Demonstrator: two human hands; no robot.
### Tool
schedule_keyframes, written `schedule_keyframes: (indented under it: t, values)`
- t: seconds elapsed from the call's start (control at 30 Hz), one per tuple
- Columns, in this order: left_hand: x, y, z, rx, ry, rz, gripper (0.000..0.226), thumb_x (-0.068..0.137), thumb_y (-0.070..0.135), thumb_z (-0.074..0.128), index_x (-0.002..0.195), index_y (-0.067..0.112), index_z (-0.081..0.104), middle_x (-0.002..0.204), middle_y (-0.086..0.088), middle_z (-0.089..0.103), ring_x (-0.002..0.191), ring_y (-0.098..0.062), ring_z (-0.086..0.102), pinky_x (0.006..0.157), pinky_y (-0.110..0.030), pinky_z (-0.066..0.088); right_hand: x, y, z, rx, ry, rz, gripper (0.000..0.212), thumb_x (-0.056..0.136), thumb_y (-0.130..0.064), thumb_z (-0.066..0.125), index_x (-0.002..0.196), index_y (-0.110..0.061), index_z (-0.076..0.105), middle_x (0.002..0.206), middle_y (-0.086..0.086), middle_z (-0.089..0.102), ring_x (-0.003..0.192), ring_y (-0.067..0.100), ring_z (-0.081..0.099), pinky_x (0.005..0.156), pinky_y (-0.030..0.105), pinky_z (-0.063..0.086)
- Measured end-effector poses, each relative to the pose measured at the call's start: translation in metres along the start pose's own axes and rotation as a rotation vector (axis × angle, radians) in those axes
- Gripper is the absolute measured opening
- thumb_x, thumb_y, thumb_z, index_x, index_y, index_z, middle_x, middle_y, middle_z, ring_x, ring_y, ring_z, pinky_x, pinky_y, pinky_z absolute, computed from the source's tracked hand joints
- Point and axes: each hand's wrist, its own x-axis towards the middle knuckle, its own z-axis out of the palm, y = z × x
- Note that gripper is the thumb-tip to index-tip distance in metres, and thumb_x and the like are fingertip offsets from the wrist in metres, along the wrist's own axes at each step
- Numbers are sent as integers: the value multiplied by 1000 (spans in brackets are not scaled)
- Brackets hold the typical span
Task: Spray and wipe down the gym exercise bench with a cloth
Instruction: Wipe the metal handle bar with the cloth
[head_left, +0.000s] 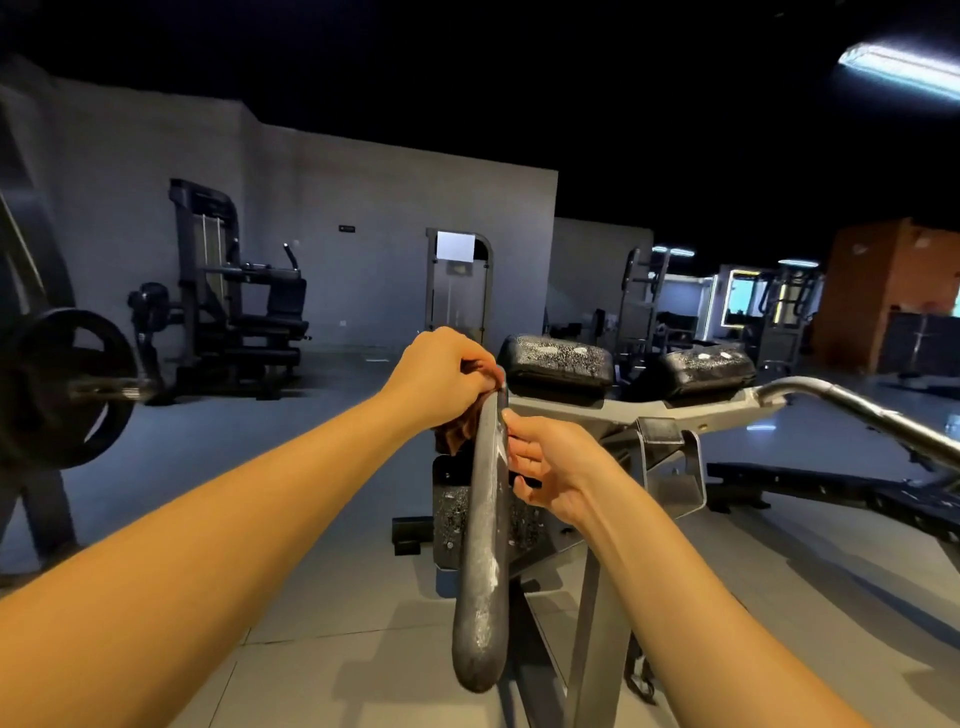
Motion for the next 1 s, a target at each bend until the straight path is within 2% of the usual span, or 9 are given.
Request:
schedule_keyframes:
  t: [0.1, 0.23, 0.4, 0.5, 0.53, 0.63, 0.73, 0.8, 1.0]
  values:
    - [12, -5, 6, 19, 35, -48, 17, 94, 18, 70, 92, 28, 83, 90, 8, 76, 88, -13, 67, 91, -44, 57, 2, -3, 4, 22, 20, 3, 15, 93, -36, 73, 94, -20, 72, 88, 0, 69, 80, 14, 56, 59, 25, 38]
    - [-26, -3, -11, -24, -20, 28, 16, 94, 17, 71, 99, 27, 83, 92, 10, 75, 89, -11, 67, 89, -43, 55, -1, -8, 7, -22, 27, 9, 13, 93, -33, 73, 89, -21, 72, 89, 0, 67, 77, 13, 55, 60, 26, 37]
    - [-112, 26, -46, -134, -236, 126, 15, 94, 27, 72, 105, 32, 81, 92, 13, 72, 92, -12, 68, 81, -20, 52, -10, -10, 1, -25, -7, 16, 15, 95, -31, 71, 84, -21, 69, 81, -3, 62, 66, 9, 52, 62, 25, 37]
    - [-105, 32, -43, -110, -172, 140, 13, 93, 23, 74, 101, 29, 82, 88, 17, 72, 87, -6, 67, 78, -14, 49, -14, -8, 1, -27, 10, -1, 14, 96, -30, 70, 86, -20, 70, 80, -3, 64, 65, 8, 54, 64, 26, 38]
    - [-94, 31, -38, -82, -138, 139, 13, 93, 21, 74, 99, 28, 83, 86, 16, 73, 85, -6, 67, 76, -14, 48, -12, -7, 1, -28, 7, 0, 13, 96, -31, 70, 88, -20, 71, 82, -3, 65, 66, 9, 55, 65, 26, 39]
    - [-43, 13, -15, -20, -52, 55, 14, 93, 20, 73, 95, 28, 84, 86, 13, 76, 80, -5, 66, 79, -30, 55, -8, -5, -1, -16, -7, 20, 13, 95, -33, 71, 94, -21, 70, 90, -1, 64, 68, 9, 55, 62, 26, 38]
    - [-7, -1, -2, -33, 10, -64, 13, 92, 17, 73, 95, 24, 84, 91, 7, 79, 87, -9, 69, 89, -41, 57, -5, -4, -1, -14, -2, 40, 16, 93, -36, 73, 88, -22, 68, 85, -2, 65, 67, 9, 56, 61, 26, 38]
    - [-10, -2, -1, -18, 12, -50, 14, 92, 17, 73, 97, 24, 84, 94, 6, 78, 91, -11, 69, 91, -42, 57, -5, -5, -1, -24, 5, 37, 16, 92, -36, 74, 89, -22, 68, 85, -3, 66, 68, 10, 57, 61, 27, 38]
    - [-110, 27, -46, -135, -217, 154, 17, 93, 17, 74, 103, 27, 82, 92, 15, 73, 92, -8, 69, 82, -17, 52, -12, -4, -1, -16, -16, 4, 15, 95, -34, 70, 89, -20, 71, 92, 0, 66, 72, 11, 55, 59, 24, 39]
